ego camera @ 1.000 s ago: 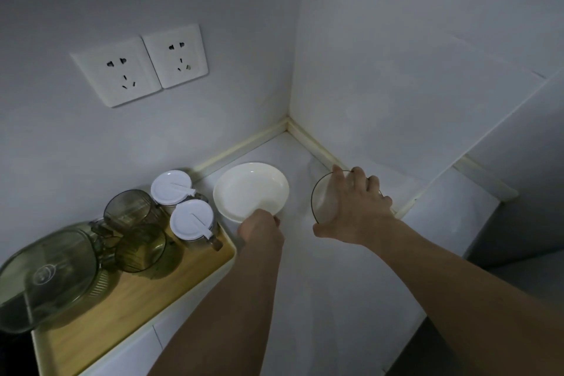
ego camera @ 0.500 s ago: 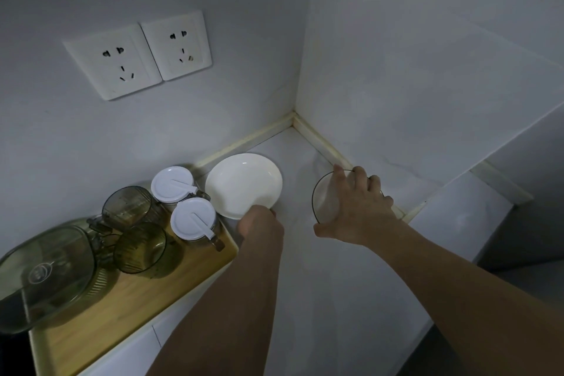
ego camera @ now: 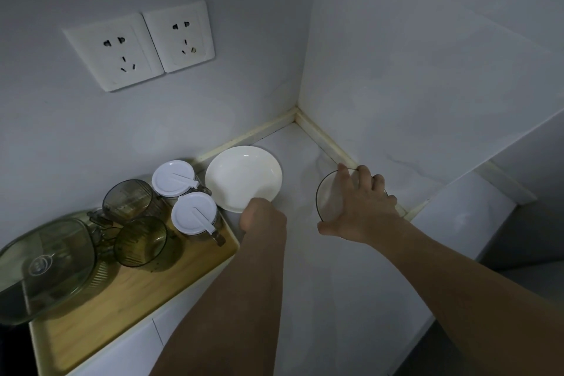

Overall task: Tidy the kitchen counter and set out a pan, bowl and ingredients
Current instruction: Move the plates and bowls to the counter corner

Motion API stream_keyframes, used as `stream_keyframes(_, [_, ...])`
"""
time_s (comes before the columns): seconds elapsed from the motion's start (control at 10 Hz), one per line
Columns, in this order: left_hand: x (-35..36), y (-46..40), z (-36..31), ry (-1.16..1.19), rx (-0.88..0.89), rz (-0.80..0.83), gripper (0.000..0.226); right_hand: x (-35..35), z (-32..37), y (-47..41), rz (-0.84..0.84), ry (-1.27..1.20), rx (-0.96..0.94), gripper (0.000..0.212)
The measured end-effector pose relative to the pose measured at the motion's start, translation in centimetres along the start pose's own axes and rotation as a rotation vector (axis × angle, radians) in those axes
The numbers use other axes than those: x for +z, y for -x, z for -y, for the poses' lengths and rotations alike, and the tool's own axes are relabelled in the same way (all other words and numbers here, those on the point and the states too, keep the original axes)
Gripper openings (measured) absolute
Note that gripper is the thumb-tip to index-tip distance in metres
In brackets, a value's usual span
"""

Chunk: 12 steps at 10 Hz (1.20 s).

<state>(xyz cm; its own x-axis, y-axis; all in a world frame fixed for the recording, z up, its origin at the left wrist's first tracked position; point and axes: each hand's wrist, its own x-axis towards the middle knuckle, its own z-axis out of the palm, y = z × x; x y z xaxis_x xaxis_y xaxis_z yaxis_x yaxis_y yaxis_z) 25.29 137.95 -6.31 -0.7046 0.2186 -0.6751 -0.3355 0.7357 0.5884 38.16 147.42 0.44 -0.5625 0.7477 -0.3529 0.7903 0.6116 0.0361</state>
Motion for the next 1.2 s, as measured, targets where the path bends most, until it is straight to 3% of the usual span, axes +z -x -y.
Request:
stream_keyframes(0.1, [-0.6, 1.7, -0.1, -0.469, 0.133, 0.064, 0.035, 0.1, 0.1, 0.4, -0.014, -0.005, -0.005, 0.127])
stream_keyframes(0.2, [-0.9, 0.9, 0.2, -0.008, -0.015, -0.043, 0.032, 0.1, 0.2, 1.1, -0.033, 0.006, -0.012, 0.127])
stream_keyframes(0.3, [-0.9, 2.9, 0.7, 0.333, -0.084, -0.012, 0.033, -0.6, 0.2, 1.8, -0.062, -0.011, -0.003, 0.127])
stream_keyframes(0.4, [-2.6, 6.2, -0.5, 0.98, -0.266, -0.024, 0.039, -1.6, 0.7, 2.4, -0.118, -0.054, -0.013, 0.126])
stream_keyframes(0.6, [-8.0, 9.3, -0.8, 0.606, 0.113, -0.001, 0.042, -3.0, 4.2, 3.4, -0.198, -0.143, -0.111, 0.126])
stream_keyframes(0.7, [-10.4, 9.4, -0.5, 0.357, 0.274, -0.05, 0.068, -3.5, 6.6, 3.4, -0.203, -0.156, -0.154, 0.126])
stream_keyframes(0.8, [-13.5, 10.7, 0.2, 0.212, 0.378, -0.066, 0.063, -3.8, 9.2, 2.8, -0.194, -0.156, -0.205, 0.124])
stream_keyframes(1.0, [-18.7, 9.9, 0.8, 0.059, 0.464, -0.109, 0.034, -3.1, 13.7, -0.4, -0.143, -0.093, -0.278, 0.125])
stream_keyframes(1.2, [-20.9, 6.3, -0.1, -0.035, 0.518, -0.133, 0.037, -1.9, 16.0, -4.6, -0.079, -0.047, -0.245, 0.127])
